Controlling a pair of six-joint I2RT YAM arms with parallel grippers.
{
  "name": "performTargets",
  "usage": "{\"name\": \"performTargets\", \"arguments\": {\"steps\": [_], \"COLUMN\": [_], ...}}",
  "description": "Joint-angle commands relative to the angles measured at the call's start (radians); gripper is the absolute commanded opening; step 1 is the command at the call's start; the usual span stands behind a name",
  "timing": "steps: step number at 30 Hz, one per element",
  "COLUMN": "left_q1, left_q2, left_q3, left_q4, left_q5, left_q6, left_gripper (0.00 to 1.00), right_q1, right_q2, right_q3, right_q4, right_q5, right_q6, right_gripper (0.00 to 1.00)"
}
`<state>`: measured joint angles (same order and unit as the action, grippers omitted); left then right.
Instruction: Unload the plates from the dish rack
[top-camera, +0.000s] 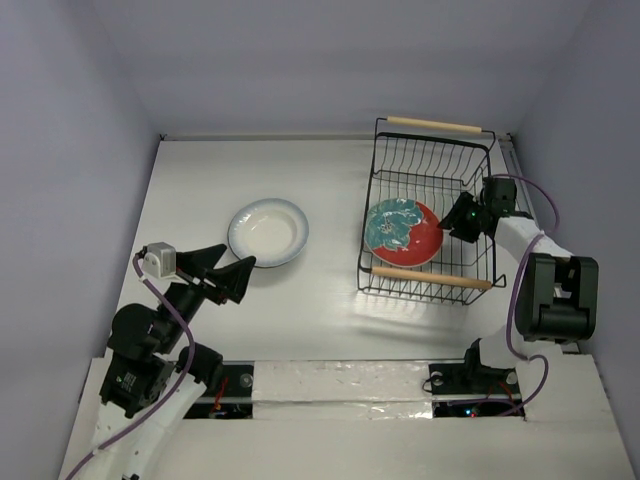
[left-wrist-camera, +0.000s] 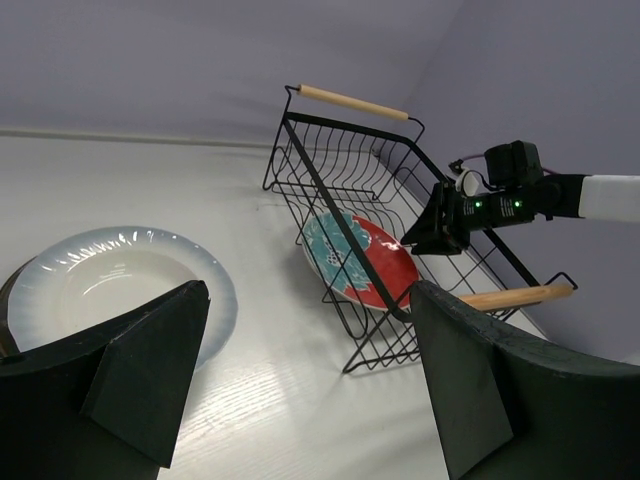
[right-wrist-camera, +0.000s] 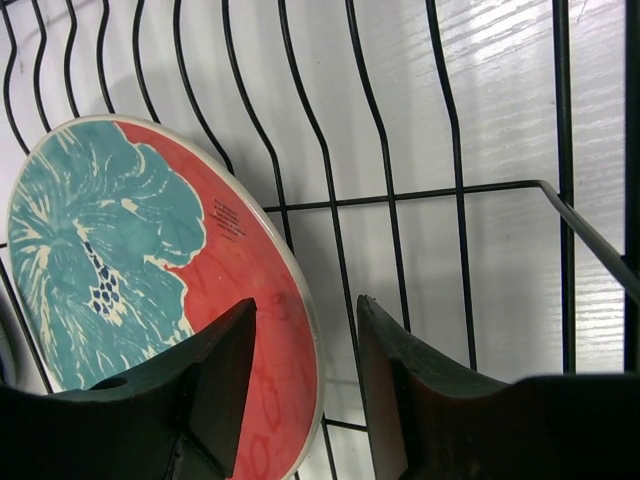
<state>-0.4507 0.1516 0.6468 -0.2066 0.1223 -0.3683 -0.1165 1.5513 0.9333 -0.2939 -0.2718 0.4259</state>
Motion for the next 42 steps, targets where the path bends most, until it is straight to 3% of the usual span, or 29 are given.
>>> {"name": "performTargets", "arguments": {"steps": [1, 4, 8, 14, 24, 29, 33, 37, 42], "left_q1": [-0.006, -0.006, -0.016, -0.016, -0.025, -0.025, -0.025, -0.025, -0.025], "left_q2": [-0.014, -0.014, -0.015, -0.011, -0.011, -0.007, -0.001, 0.002, 0.005], "left_q3": [0.004, 0.005, 0.005, 0.004, 0.002, 0.002, 0.002, 0.002, 0.002], "left_q4": [0.033, 0.032, 0.032, 0.035, 0.035, 0.036, 0.036, 0.035, 0.036], "left_q5": [-0.007, -0.012, -0.012, -0.006, -0.007, -0.007, -0.006, -0.006, -0.006], "left_q6": [-0.001, -0.001, -0.003, -0.003, -0.001, -0.003, -0.001, -0.001, -0.001], "left_gripper": [0.79, 0.79, 0.79, 0.79, 0.79, 0.79, 0.79, 0.79, 0.79], "right_q1": [0.001, 0.012, 0.021, 0.021, 0.060, 0.060, 0.060, 0.060, 0.060], "right_q2": [0.082, 0.066, -0.031, -0.180, -0.206, -0.120, -0.056, -0.017, -0.051], "right_q3": [-0.054, -0.051, -0.051, 0.013, 0.058, 0.029, 0.007, -0.013, -0.030], "right_q4": [-0.186, -0.211, -0.223, -0.258, -0.275, -0.236, -0.191, -0.156, -0.149], "right_q5": [-0.119, -0.089, 0.061, 0.259, 0.266, 0.149, -0.060, -0.196, -0.164], "right_q6": [0.027, 0.011, 0.020, 0.005, 0.002, -0.019, -0.026, -0.030, -0.013], "right_gripper": [0.49, 0.47, 0.48, 0.62, 0.71, 0.65, 0.63, 0.70, 0.77]}}
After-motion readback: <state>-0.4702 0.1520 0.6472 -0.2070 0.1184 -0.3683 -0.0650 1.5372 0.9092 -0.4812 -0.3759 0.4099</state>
